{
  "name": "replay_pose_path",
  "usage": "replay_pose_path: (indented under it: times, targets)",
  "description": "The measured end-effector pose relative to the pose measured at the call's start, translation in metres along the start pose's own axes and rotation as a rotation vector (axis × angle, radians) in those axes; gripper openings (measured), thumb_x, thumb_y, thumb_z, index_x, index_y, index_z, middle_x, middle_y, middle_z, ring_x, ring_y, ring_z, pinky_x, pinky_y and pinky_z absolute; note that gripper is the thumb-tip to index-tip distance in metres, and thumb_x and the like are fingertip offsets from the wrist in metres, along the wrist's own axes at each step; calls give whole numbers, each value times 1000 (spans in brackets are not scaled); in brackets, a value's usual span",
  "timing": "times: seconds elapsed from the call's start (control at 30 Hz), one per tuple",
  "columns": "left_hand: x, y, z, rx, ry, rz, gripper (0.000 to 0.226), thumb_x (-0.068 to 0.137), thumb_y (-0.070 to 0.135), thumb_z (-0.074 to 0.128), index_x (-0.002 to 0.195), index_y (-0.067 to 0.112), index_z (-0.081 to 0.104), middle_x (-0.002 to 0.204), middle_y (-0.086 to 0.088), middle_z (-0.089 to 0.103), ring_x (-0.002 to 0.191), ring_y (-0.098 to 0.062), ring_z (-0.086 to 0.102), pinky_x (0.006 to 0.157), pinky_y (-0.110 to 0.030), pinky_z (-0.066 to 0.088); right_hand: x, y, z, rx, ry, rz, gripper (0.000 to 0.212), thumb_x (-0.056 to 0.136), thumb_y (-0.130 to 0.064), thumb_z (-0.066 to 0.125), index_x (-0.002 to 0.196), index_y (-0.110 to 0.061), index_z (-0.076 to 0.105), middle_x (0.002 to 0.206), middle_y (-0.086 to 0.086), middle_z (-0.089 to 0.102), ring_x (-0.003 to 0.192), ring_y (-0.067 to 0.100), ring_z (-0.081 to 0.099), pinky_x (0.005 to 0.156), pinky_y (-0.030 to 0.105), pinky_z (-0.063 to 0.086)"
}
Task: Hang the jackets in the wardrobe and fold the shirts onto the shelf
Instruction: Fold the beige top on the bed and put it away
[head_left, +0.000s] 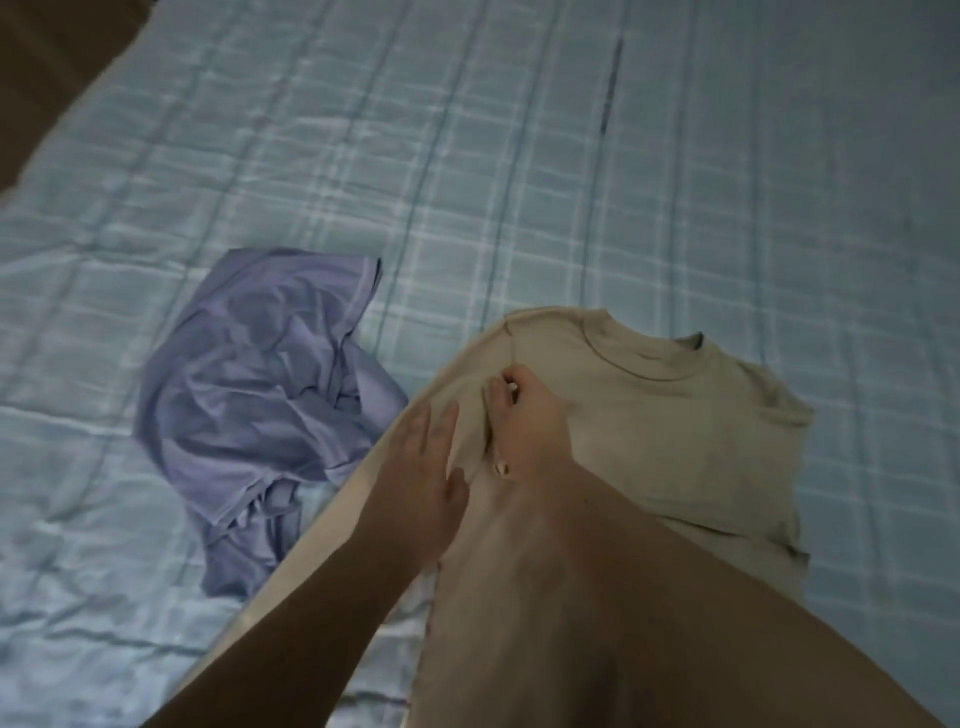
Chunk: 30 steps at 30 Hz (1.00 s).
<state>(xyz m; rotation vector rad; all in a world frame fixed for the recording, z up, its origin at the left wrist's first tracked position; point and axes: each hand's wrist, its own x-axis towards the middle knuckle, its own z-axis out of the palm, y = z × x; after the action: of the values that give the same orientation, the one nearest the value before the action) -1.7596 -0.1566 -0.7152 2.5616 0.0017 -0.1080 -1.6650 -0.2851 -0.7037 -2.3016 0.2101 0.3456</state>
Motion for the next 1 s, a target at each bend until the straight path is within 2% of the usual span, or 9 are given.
replay_pose_path:
  times: [0.1,0.17,0.37,0.47,0.6,0.67,0.77,0.9,1.0]
  targets:
    - [-10,-10,-1,-31,57,36,59,87,30,39,142,9,34,140,-27,50,129,-41,48,113,-42,29,-4,1,18,-75,-80,43,28,98,-45,39,97,-25,59,91,0,69,90,26,64,83,40,51]
    - [-17,-16,-5,-78,65,61,58,87,25,39,142,10,33,141,-25,50,131,-38,46,114,-42,25,-11,-2,22,-94,-84,59,30,100,-41,37,100,-21,59,96,4,67,94,28,62,86,39,48]
    - [-63,-41,-31,-128,141,-27,64,73,5,44,137,3,46,138,-23,48,130,-40,43,111,-53,34,-62,-9,17,-98,-21,-93,22,100,-32,40,108,-23,58,101,-3,63,96,18,58,85,33,43]
    - [-98,-62,-39,-104,164,-149,68,71,1,52,138,5,45,140,-20,47,131,-37,44,111,-48,36,-94,-10,32,-163,-78,-382,20,93,-20,50,111,-19,60,106,0,60,99,20,54,91,37,43]
    - [-151,-93,-44,-49,166,-405,62,76,18,54,137,7,47,133,-18,54,120,-38,52,104,-46,42,-134,-14,67,-363,-202,-805,38,83,-12,51,119,-9,61,122,12,58,113,28,53,98,40,43]
    - [-176,-106,-49,27,111,-585,59,79,26,66,133,10,51,124,-14,58,112,-37,55,95,-49,46,-152,-16,85,-468,-295,-869,48,84,-17,48,131,-10,55,137,13,53,129,29,46,108,47,36]
    - [-207,-126,-58,151,12,-705,47,78,44,71,116,21,58,113,-4,61,105,-31,58,86,-44,45,-168,-11,111,-666,-356,-928,56,89,-25,44,144,-13,45,154,10,39,143,27,34,118,44,17]
    - [-228,-147,-70,149,-241,-634,36,86,50,57,112,25,65,119,-2,61,114,-25,54,95,-36,45,-170,1,135,-871,-401,-921,63,92,-31,43,152,-15,34,160,11,28,147,33,26,117,56,19]
    - [-223,-158,-96,-87,-286,-603,40,87,54,50,94,18,66,97,-4,64,94,-22,60,79,-30,46,-167,-1,142,-920,-384,-961,64,94,-32,44,153,-14,32,161,12,27,147,33,25,117,57,18]
